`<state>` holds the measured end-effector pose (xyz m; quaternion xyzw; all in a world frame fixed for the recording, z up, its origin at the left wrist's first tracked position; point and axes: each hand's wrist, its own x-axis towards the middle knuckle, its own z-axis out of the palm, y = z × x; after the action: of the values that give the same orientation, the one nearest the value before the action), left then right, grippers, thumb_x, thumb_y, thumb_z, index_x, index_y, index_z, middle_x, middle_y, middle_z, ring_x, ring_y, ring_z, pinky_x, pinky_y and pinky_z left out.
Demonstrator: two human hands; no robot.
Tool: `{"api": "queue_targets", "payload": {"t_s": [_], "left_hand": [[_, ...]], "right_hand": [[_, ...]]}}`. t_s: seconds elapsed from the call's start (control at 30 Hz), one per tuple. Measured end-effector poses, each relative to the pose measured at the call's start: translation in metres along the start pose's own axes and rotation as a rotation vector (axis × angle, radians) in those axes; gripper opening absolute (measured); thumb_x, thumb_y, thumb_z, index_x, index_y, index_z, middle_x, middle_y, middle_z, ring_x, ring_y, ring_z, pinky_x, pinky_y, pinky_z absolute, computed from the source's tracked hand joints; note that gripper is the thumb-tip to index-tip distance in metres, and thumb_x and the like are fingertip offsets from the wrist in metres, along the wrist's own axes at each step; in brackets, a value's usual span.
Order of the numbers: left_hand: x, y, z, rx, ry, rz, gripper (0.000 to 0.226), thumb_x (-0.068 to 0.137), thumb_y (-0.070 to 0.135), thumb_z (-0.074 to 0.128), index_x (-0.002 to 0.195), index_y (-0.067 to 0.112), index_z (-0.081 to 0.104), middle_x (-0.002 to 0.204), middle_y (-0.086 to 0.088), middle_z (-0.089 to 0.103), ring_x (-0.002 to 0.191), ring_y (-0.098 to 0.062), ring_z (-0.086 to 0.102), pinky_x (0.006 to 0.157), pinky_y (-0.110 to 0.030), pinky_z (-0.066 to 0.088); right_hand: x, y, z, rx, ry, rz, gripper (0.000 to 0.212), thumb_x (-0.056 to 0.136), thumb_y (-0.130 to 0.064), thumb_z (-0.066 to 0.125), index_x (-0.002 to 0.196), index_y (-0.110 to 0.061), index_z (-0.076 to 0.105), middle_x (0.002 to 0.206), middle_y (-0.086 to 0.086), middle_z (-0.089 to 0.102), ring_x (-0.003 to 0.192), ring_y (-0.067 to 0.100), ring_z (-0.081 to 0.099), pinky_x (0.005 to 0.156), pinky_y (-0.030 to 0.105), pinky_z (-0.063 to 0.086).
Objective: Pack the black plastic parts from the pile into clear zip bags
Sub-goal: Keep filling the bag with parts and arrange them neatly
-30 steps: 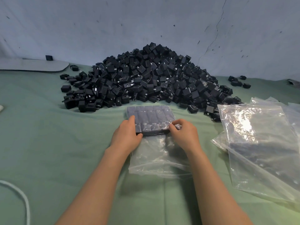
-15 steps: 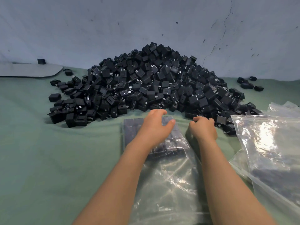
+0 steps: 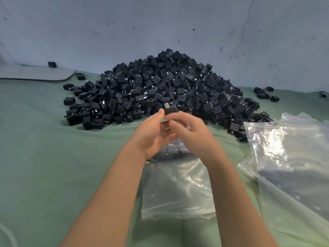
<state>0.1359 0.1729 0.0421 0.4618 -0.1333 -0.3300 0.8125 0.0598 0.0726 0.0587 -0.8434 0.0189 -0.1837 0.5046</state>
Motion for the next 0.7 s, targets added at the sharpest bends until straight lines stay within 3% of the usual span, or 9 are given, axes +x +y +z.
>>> {"api": "queue_targets", "payload": {"t_s": [0.13, 0.23, 0.33, 0.43, 0.57, 0.7], "left_hand": [[-0.037, 0.002, -0.009, 0.142, 0.006, 0.06, 0.023, 0.101, 0.016, 0.042, 0.112, 0.01, 0.061, 0.093, -0.005, 0.07, 0.075, -0.011, 0.067, 0.069, -0.024, 0.057], [-0.059, -0.001, -0.013, 0.293, 0.12, 0.088, 0.015, 0.097, 0.011, 0.049, 0.106, 0.013, 0.062, 0.091, -0.009, 0.067, 0.068, -0.013, 0.066, 0.063, -0.023, 0.055], [-0.075, -0.009, -0.015, 0.554, 0.212, 0.088, 0.017, 0.095, 0.012, 0.055, 0.11, 0.012, 0.062, 0.09, -0.017, 0.064, 0.077, -0.022, 0.062, 0.076, -0.03, 0.057], [-0.084, -0.017, -0.014, 0.639, 0.222, 0.088, 0.022, 0.092, 0.015, 0.059, 0.114, 0.009, 0.06, 0.077, -0.009, 0.062, 0.068, -0.015, 0.062, 0.077, -0.029, 0.057], [-0.088, -0.027, -0.014, 0.797, 0.237, 0.142, 0.021, 0.094, 0.02, 0.056, 0.113, 0.013, 0.053, 0.078, -0.006, 0.068, 0.076, -0.018, 0.068, 0.079, -0.031, 0.057], [-0.088, -0.039, -0.011, 0.818, 0.225, 0.158, 0.008, 0.094, 0.013, 0.054, 0.098, 0.01, 0.059, 0.082, -0.006, 0.065, 0.069, -0.015, 0.066, 0.073, -0.032, 0.058]], "right_hand": [[-0.034, -0.006, 0.009, -0.136, -0.1, 0.036, 0.021, 0.095, -0.02, 0.054, 0.097, -0.024, 0.075, 0.129, -0.009, 0.058, 0.126, 0.004, 0.045, 0.107, 0.032, 0.036], [-0.057, -0.009, 0.015, -0.273, -0.105, 0.022, 0.022, 0.095, -0.023, 0.054, 0.104, -0.034, 0.071, 0.149, -0.002, 0.041, 0.143, 0.002, 0.02, 0.111, 0.031, 0.028], [-0.075, -0.012, 0.024, -0.406, -0.098, -0.02, 0.025, 0.095, -0.023, 0.054, 0.109, -0.036, 0.069, 0.149, 0.003, 0.038, 0.144, 0.012, 0.018, 0.112, 0.03, 0.024], [-0.087, -0.011, 0.027, -0.508, -0.137, -0.002, 0.027, 0.096, -0.021, 0.051, 0.115, -0.034, 0.065, 0.139, 0.002, 0.045, 0.137, 0.021, 0.026, 0.11, 0.03, 0.023], [-0.1, -0.003, 0.021, -0.456, -0.149, 0.013, 0.028, 0.095, -0.021, 0.053, 0.115, -0.037, 0.065, 0.124, -0.004, 0.053, 0.127, 0.016, 0.034, 0.107, 0.026, 0.026], [-0.111, 0.005, 0.017, -0.422, -0.161, 0.048, 0.029, 0.095, -0.024, 0.053, 0.113, -0.044, 0.063, 0.123, -0.007, 0.047, 0.126, 0.011, 0.032, 0.1, 0.021, 0.025]]}}
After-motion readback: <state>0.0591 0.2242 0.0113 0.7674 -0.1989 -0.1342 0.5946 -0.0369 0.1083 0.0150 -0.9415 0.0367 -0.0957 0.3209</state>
